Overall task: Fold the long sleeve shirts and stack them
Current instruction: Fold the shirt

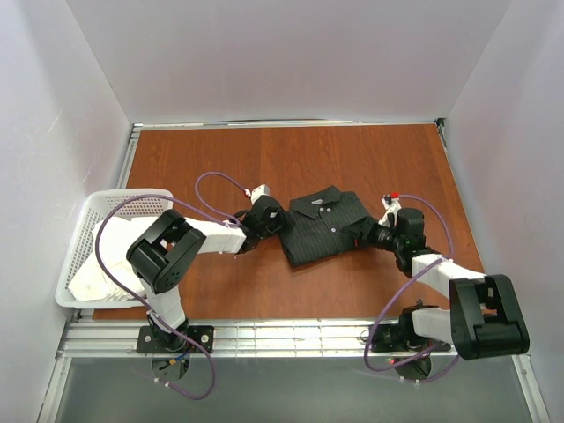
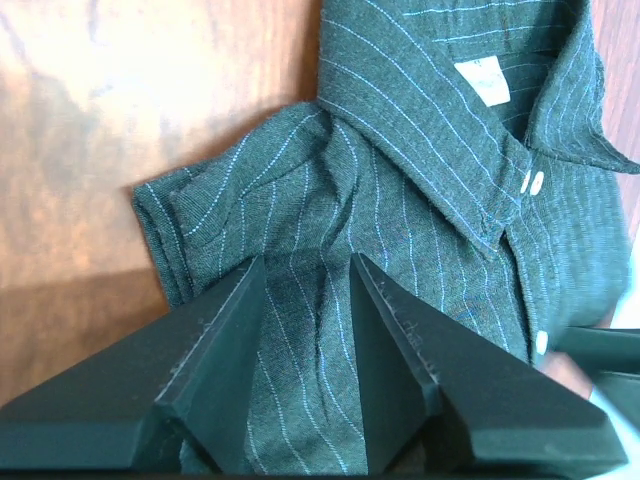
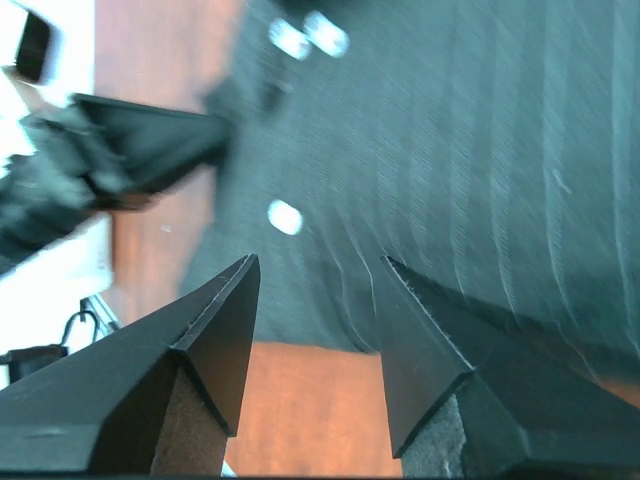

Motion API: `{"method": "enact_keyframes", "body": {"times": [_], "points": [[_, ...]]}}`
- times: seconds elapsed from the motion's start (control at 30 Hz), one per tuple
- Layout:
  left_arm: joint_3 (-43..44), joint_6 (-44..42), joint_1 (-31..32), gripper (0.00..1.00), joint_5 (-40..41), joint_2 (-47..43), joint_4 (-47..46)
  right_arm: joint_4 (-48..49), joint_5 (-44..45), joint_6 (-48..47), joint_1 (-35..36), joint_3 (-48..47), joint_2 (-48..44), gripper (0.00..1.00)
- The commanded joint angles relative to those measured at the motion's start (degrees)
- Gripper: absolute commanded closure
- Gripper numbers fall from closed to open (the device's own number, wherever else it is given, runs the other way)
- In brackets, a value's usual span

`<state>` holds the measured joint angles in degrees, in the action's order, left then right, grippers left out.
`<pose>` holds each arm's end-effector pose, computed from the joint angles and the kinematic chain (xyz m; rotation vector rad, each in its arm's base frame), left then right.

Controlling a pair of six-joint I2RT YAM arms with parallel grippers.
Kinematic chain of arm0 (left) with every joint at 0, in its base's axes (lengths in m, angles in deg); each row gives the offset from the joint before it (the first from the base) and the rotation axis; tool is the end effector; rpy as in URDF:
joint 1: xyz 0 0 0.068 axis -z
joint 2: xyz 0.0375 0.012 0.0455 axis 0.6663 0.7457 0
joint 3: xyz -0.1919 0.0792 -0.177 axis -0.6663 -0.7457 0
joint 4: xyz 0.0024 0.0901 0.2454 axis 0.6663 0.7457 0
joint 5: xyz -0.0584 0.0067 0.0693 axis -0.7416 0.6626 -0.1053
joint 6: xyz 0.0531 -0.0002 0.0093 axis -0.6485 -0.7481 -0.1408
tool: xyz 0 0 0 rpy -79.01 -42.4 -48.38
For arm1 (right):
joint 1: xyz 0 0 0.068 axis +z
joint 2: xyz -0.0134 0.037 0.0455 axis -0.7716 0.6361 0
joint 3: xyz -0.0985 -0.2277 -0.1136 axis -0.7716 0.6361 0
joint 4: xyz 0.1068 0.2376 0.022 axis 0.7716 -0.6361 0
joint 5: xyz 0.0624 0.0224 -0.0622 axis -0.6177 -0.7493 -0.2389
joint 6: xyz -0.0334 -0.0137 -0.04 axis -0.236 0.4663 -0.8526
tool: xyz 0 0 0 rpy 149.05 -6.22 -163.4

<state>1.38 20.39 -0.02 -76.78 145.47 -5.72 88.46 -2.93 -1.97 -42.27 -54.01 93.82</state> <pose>0.2654 -0.2328 0.1320 -0.3745 2.4056 -0.7474 0.2173 0.0501 0.1667 0.1779 2.1339 1.0438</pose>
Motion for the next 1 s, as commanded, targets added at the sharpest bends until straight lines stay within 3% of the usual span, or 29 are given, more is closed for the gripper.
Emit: {"method": "enact_keyframes", "body": {"times": [0.0, 0.13, 0.27, 0.47, 0.63, 0.97], "points": [[-3.7, 0.1, -1.4, 0.66, 2.3, -0.5, 4.1, 8.7, 2.3, 1.6, -0.7, 5.9, 4.1, 0.57], [-4.0, 0.0, -2.6, 0.67, 1.7, -0.8, 4.1, 16.7, 0.7, 4.2, -2.7, 11.1, 10.3, 0.59], [-2.6, -4.2, -2.4, 0.67, -0.5, -3.8, 4.1, 17.0, -2.7, 4.4, -2.8, 9.9, 6.2, 0.62], [4.6, -11.1, 3.7, 0.56, -0.1, -13.8, 9.7, 6.5, -4.2, 4.8, -2.8, -1.5, -3.4, 0.59], [4.3, -9.8, 8.9, 0.55, -3.1, -14.8, 10.6, 6.8, -4.2, 7.1, -2.8, -6.6, 0.6, 0.59], [-7.8, -3.2, 13.7, 0.79, -5.0, -6.0, 2.9, 23.5, -3.5, 7.7, -3.3, -2.6, 20.6, 0.61]]}}
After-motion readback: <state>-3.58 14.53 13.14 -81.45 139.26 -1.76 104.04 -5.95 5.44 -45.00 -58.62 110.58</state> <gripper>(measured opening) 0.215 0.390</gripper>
